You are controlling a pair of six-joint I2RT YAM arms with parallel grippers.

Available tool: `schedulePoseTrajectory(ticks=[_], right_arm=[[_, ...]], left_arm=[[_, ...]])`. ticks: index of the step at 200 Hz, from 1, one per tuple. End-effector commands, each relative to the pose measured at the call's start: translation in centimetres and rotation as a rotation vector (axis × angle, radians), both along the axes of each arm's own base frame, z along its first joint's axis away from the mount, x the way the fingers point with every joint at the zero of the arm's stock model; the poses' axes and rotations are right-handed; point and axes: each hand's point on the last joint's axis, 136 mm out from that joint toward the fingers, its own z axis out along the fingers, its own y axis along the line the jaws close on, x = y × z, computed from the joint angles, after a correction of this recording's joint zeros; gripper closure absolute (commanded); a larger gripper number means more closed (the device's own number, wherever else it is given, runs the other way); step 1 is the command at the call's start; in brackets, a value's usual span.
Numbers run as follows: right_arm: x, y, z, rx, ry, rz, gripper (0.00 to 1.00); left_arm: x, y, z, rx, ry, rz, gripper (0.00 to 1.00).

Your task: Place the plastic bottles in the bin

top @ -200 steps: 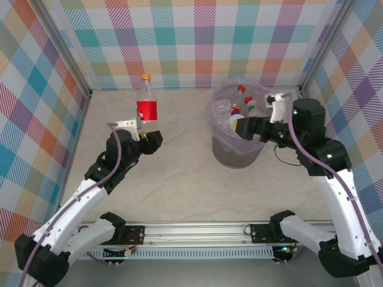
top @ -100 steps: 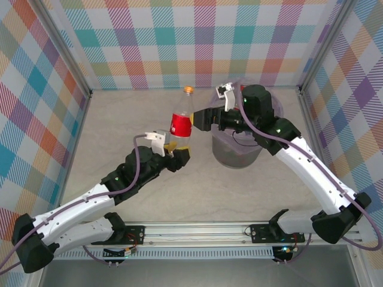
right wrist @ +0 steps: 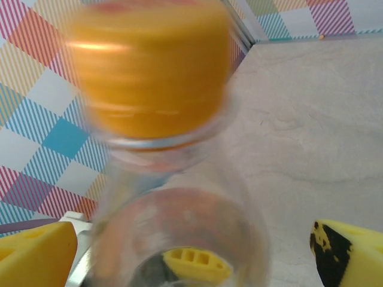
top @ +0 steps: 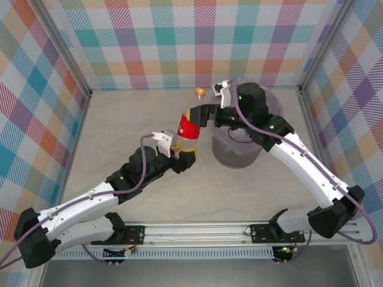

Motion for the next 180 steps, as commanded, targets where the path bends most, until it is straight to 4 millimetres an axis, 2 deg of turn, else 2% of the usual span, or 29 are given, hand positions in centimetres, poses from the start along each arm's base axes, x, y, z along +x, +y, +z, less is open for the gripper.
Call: schedulePoseTrajectory(ticks=[1,50,70,83,97,106,138,163,180], right_arm=[[-0.6,0.7,2.5,0.06,-0.038,0.043,0.04],[-0.5,0.7,2.3,0.034,-0.031,0.05,0.22],[-0.4,0.1,3.4,0.01,-0.083,0.026,0.3],[-0.1,-0.3,4.7,0.014,-0.129,0.014,0.33],[0.2,-0.8,6.2,0.013,-0.18,-0.003,0.35],[0.4,-1.3,7.5,0.012,-0.219,-0.019,0.37],[1.4,-4.8,13.1,0.03,-0.361,-0.126,0.37],[1.5,-9.4,17.6,0.03,-0.51,-0.289,0.38],[1.3,-12.7,19.5,0.022,-0.602,-0.433,0.39]], left_arm=[[-1.0,-1.1,2.5,-0.046,-0.088,-0.066,0.6],[-1.0,-2.0,3.1,-0.059,-0.112,-0.082,0.57],[-0.2,-2.4,4.8,-0.109,-0.108,-0.055,0.55],[-0.1,-3.1,6.1,-0.144,-0.091,-0.071,0.39],[-0.2,-3.7,6.7,-0.142,-0.076,-0.094,0.1],[-0.3,-3.7,7.2,-0.155,-0.072,-0.096,0.0],[-1.0,-2.2,8.8,-0.197,-0.067,-0.074,0.0],[-0.7,-2.3,8.8,-0.249,0.035,-0.054,0.0],[0.5,-3.0,8.1,-0.288,0.149,-0.011,0.06]])
